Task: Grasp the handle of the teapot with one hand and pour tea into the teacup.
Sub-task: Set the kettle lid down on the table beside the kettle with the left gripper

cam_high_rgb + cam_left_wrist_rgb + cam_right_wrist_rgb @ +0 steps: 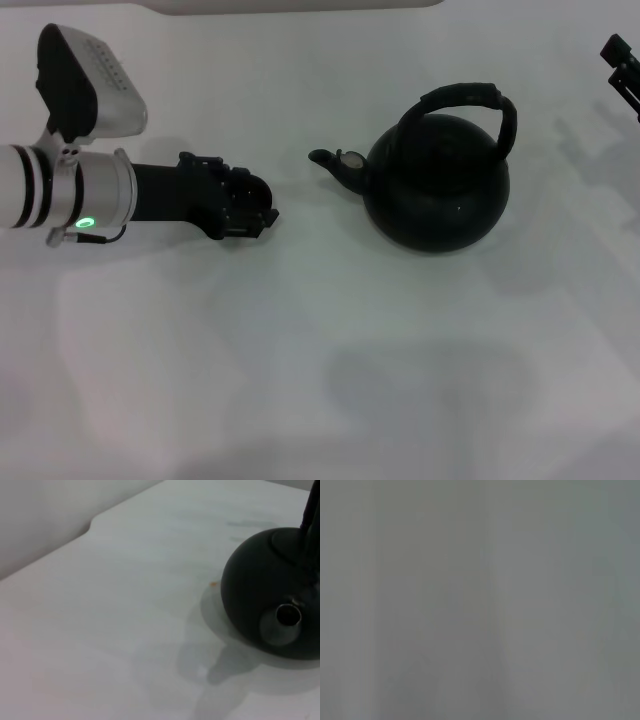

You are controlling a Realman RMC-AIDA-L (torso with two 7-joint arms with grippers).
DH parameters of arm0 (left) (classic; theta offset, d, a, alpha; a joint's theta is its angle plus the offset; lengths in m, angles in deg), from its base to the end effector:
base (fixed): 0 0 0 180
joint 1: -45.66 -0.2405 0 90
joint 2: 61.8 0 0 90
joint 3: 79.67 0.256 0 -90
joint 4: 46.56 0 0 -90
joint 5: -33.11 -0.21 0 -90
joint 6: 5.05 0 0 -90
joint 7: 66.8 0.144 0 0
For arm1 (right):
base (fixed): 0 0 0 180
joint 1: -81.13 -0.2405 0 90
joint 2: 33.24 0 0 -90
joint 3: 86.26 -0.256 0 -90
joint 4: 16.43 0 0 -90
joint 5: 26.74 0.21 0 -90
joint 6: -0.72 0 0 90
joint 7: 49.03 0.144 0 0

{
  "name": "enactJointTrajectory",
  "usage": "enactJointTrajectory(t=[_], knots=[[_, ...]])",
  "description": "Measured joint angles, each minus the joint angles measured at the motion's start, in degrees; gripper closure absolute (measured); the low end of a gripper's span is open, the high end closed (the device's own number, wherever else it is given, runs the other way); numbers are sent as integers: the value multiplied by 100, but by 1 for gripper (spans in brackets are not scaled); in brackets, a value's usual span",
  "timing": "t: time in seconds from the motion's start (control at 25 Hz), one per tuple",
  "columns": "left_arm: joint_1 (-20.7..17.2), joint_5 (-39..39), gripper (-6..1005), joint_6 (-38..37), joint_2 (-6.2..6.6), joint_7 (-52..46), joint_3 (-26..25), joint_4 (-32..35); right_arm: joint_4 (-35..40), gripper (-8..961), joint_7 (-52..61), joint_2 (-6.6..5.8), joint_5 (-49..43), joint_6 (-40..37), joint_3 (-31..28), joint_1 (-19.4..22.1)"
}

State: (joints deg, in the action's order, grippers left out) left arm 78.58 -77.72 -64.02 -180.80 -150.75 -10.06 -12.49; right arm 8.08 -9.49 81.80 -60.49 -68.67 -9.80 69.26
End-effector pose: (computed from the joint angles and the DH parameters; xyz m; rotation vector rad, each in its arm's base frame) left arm -0.2679 0.3585 -0.0668 -2.7358 -0.5535 -0.1456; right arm 0.3407 0.2983 0.0300 -1.8647 0.5460 0.8618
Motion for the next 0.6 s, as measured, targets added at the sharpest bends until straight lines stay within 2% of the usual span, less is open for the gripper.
enactJointTrajectory(t=[0.24, 0.6], knots=[[-30, 315, 303, 44, -10, 419, 0, -67, -13, 304, 0, 0, -9, 0, 0, 4], [9, 382, 303, 48, -8, 489, 57, -207, -16, 304, 0, 8, -18, -2, 0, 9]])
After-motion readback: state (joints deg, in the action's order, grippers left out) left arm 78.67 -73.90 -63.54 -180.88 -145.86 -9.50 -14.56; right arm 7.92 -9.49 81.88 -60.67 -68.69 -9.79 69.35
